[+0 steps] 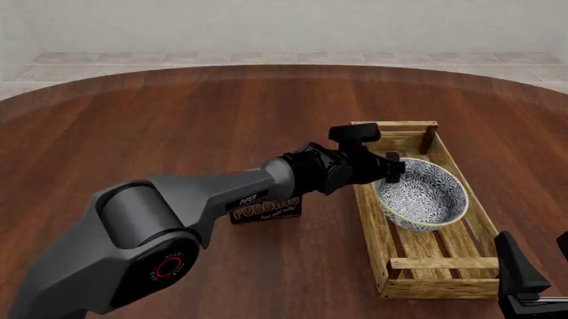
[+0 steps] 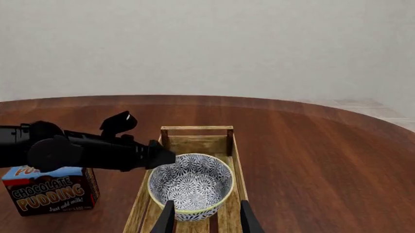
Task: Pick up the bowl on the left and put it in the tray.
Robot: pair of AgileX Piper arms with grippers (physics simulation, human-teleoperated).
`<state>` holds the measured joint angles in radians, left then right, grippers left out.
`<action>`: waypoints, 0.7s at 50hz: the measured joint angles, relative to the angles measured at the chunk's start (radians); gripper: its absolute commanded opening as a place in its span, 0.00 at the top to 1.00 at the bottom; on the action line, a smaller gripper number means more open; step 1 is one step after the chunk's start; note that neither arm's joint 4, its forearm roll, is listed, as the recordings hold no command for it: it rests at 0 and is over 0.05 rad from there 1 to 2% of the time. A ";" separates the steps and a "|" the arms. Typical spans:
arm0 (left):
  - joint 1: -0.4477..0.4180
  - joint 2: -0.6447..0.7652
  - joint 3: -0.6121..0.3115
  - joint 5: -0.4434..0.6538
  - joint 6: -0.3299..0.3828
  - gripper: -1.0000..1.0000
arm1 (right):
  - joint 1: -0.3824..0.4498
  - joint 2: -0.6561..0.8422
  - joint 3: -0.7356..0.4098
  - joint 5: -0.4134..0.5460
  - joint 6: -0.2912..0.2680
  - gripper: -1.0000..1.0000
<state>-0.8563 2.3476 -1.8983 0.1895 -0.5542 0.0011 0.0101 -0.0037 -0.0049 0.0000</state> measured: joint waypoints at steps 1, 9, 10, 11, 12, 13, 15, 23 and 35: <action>0.000 0.000 0.000 0.000 0.000 0.00 | 0.000 0.000 0.000 0.000 0.000 0.00; -0.002 -0.008 0.008 -0.003 0.004 0.00 | 0.000 0.000 0.000 0.000 0.000 0.00; -0.003 -0.010 0.010 -0.003 0.005 0.00 | 0.000 0.000 0.000 0.000 0.000 0.00; -0.003 -0.013 0.012 -0.004 0.005 0.00 | 0.000 0.000 0.000 0.000 0.000 0.00; -0.004 -0.015 0.014 -0.005 0.006 0.00 | 0.000 0.000 0.000 0.000 0.000 0.00; -0.005 -0.018 0.017 -0.006 0.006 0.00 | 0.000 0.000 0.000 0.000 0.000 0.00; -0.006 -0.025 0.023 -0.008 0.008 0.00 | 0.000 0.000 0.000 0.000 0.000 0.00; -0.012 -0.067 0.058 -0.016 0.019 0.00 | 0.000 0.000 0.000 0.000 0.000 0.00; -0.018 -0.133 0.111 -0.027 0.031 0.00 | 0.000 0.000 0.000 0.000 0.000 0.00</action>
<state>-0.8741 2.2144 -1.7873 0.1625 -0.5230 0.0011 0.0100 -0.0037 -0.0049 0.0000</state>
